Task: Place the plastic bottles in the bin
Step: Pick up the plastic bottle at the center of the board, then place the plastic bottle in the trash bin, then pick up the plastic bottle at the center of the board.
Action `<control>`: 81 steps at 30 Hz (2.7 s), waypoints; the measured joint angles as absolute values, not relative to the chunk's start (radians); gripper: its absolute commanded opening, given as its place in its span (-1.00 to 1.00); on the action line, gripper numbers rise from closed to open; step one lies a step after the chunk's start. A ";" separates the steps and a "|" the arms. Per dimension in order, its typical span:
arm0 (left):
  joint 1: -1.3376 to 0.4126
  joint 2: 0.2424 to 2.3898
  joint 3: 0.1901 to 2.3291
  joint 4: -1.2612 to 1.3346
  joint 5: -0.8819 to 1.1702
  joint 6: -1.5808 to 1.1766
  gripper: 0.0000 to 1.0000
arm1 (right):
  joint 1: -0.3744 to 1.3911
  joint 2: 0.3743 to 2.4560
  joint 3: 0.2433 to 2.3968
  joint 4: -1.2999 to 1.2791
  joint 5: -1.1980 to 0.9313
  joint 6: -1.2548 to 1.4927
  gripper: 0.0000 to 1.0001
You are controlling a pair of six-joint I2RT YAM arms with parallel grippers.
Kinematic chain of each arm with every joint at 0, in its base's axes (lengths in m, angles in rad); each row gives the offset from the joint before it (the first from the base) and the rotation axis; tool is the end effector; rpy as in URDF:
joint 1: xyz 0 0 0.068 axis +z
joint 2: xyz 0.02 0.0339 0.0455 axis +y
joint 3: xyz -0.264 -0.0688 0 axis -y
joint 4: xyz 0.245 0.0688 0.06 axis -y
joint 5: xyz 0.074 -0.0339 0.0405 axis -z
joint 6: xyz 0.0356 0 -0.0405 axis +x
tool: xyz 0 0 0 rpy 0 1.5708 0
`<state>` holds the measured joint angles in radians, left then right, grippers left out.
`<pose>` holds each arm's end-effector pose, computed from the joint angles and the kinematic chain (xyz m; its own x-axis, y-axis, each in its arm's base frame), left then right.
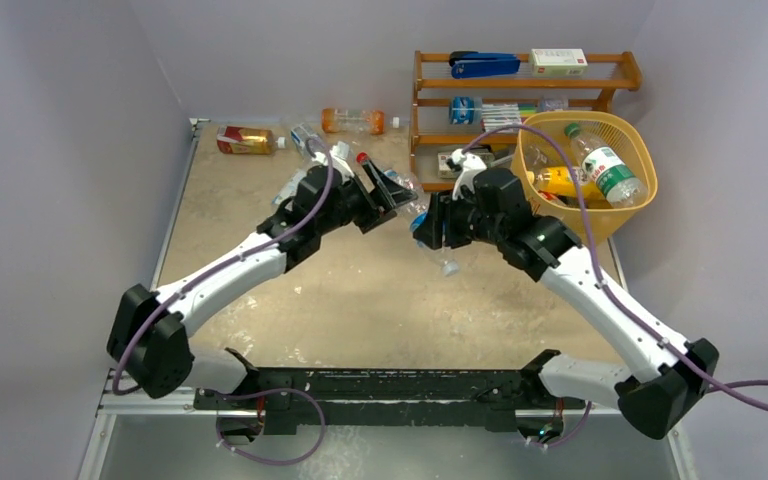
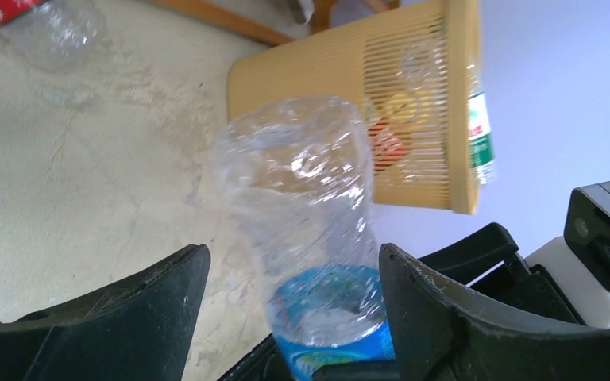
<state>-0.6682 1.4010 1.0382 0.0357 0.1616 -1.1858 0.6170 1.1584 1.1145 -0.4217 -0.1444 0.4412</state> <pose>0.2548 -0.2084 0.3078 -0.7723 -0.5557 -0.3077 0.0408 0.4400 -0.8971 0.2084 0.1541 0.3555 -0.6204 0.0780 -0.7804 -0.4562 0.7735 0.4400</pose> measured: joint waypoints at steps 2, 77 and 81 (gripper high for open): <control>-0.657 1.365 1.056 0.023 0.152 -1.181 0.57 | 0.613 1.148 1.183 -0.477 -0.113 0.436 -0.09; -0.461 1.447 1.182 -0.236 0.091 -0.984 0.71 | 0.133 1.120 1.596 -0.532 -0.491 0.343 1.00; -0.429 1.527 1.227 -0.277 0.092 -0.984 0.72 | 0.133 1.077 1.529 -0.494 -0.496 0.382 1.00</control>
<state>-0.4290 1.5272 1.2274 -0.2771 0.0921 -0.9844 0.1326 1.0775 1.5288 -0.4942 -0.4957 0.3824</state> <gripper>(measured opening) 0.855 0.998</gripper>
